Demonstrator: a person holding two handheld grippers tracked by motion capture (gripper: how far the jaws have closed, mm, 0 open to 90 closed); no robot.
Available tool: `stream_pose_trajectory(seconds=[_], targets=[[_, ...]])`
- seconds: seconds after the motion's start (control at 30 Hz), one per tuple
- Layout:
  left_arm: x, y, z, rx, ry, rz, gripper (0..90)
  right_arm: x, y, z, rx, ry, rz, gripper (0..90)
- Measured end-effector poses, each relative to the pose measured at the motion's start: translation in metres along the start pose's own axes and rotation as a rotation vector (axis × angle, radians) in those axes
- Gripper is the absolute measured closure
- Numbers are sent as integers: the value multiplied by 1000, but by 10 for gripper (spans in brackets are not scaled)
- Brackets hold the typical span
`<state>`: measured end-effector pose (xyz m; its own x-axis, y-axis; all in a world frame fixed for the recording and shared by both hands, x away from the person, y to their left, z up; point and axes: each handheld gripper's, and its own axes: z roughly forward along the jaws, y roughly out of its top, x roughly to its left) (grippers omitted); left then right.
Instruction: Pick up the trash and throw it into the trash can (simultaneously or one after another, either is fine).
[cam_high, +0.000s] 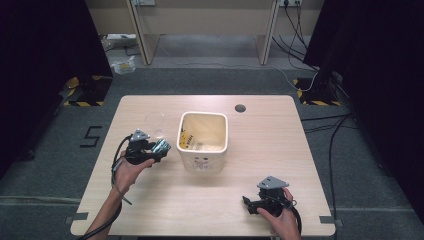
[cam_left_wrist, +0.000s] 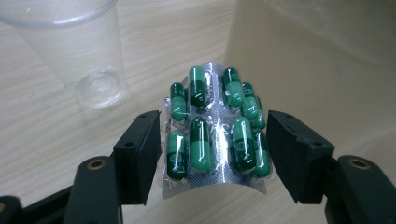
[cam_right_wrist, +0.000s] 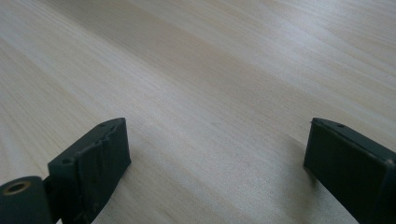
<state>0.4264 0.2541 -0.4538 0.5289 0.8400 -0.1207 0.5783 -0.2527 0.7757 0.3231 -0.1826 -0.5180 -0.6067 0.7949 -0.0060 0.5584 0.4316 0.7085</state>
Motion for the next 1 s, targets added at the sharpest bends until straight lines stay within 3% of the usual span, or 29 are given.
stream_pose_trajectory(seconds=[0.6,1.0], targets=[[9,41,-42,-52,-24,36,373,0,0,0,1,0,-1,71],[-1,65,-55,-60,-57,84,374,0,0,0,-3,0,-4,70]])
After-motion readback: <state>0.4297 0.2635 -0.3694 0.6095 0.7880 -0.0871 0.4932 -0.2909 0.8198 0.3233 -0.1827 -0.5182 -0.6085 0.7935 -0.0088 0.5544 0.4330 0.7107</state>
